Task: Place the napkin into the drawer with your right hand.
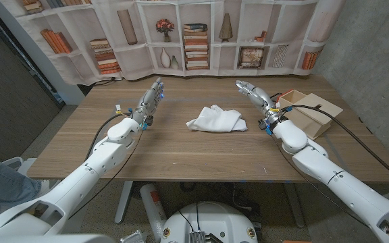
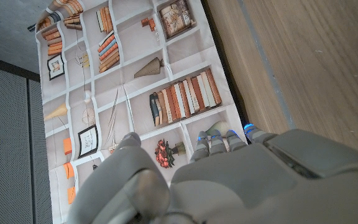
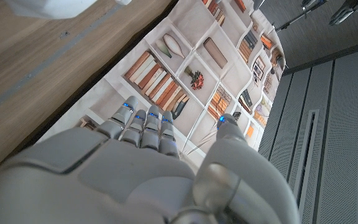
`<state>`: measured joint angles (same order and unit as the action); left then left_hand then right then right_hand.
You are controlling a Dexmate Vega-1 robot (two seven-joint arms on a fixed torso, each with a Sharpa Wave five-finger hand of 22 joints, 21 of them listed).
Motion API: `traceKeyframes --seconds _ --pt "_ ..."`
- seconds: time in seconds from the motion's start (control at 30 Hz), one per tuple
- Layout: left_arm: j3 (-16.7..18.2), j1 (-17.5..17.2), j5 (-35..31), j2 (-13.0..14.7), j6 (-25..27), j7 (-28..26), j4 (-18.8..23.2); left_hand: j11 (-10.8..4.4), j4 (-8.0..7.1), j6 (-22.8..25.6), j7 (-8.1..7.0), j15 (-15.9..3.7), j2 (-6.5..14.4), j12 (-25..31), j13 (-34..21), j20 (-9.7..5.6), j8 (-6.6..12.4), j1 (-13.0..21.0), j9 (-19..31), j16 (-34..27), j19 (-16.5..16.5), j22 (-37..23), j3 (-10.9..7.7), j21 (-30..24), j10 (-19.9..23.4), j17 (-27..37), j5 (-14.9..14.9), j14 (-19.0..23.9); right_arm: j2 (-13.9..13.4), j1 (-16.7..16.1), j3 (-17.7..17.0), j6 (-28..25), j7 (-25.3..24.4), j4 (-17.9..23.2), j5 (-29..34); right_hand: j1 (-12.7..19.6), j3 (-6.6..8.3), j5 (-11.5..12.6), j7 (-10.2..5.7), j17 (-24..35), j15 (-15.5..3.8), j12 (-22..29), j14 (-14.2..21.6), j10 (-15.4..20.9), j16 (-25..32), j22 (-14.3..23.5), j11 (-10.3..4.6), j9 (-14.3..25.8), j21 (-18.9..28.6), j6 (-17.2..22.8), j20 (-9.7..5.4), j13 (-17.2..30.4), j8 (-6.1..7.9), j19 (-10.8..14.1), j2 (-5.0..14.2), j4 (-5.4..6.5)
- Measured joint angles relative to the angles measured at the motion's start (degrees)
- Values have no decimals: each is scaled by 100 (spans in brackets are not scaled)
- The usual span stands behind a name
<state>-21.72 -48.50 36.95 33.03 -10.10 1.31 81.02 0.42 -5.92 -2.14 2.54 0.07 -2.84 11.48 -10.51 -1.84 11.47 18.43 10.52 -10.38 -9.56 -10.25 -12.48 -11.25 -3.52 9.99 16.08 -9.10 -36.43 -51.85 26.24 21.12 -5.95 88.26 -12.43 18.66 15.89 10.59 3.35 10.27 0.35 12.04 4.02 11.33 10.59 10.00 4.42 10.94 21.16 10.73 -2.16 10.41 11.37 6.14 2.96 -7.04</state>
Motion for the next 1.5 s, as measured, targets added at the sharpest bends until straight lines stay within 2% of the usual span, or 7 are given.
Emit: traceKeyframes --seconds 0.23,0.7,0.8,1.0,1.03,1.13,1.5 --pt "-7 -1 1 -2 -6 12 0 -22 0 0 0 0 22 0 0 0 0 22 0 0 0 0 0 0 22 0 0 0 -57 1 29 -37 0 47 104 22 -24 0 -148 0 -6 -73 -147 -182 -22 0 -40 0 -66 -149 -10 0 -45 -48 22 -24" --pt "-15 -21 5 -21 -9 -14 4 -22 16 0 0 25 46 0 0 0 0 46 0 0 0 0 16 -22 22 0 0 25 -137 52 86 -96 50 77 271 121 -48 0 -408 -15 51 -106 -159 -505 -22 0 -153 13 -127 -453 12 3 -100 -25 44 -48" --pt "-15 -21 6 -21 -9 -29 4 -33 16 -1 0 5 45 0 0 0 0 45 0 0 0 0 16 -22 33 0 0 46 -154 62 100 -96 50 88 271 123 -48 0 -421 -15 99 -106 -126 -567 -22 0 -152 13 -167 -526 51 14 -101 18 43 -48" --pt "-15 -21 5 -21 14 -61 4 -53 16 30 -31 25 45 0 0 0 0 45 0 0 0 0 16 -22 52 0 -25 66 -183 79 120 -96 50 110 271 239 -30 0 -503 -15 159 -130 -65 -742 -21 0 -251 12 -201 -832 73 14 -142 119 68 -66" --pt "-18 -33 5 -21 25 -66 39 -53 16 30 -31 24 45 0 0 0 0 45 0 0 0 0 16 -22 52 0 -25 66 -192 84 129 -159 61 113 492 238 -25 0 -506 -15 162 -130 -67 -783 -22 0 -266 12 -211 -880 73 14 -142 120 66 -90" --pt "-20 -33 4 -19 48 -73 39 -53 16 30 -31 24 45 0 0 0 0 45 0 0 0 0 16 -22 52 0 -25 66 -207 96 144 -173 59 116 537 302 -31 0 -526 -15 215 -130 -118 -874 -21 0 -294 12 -233 -963 97 -2 -141 143 75 -112" --pt "-42 5 -14 -17 105 -85 40 -52 16 30 -31 24 45 0 0 31 0 45 0 0 -31 0 16 -22 52 0 -25 66 -298 118 181 -258 30 195 762 471 17 0 -563 -14 407 -130 -163 -933 -21 0 -296 12 -319 -949 207 9 -98 170 42 -159"
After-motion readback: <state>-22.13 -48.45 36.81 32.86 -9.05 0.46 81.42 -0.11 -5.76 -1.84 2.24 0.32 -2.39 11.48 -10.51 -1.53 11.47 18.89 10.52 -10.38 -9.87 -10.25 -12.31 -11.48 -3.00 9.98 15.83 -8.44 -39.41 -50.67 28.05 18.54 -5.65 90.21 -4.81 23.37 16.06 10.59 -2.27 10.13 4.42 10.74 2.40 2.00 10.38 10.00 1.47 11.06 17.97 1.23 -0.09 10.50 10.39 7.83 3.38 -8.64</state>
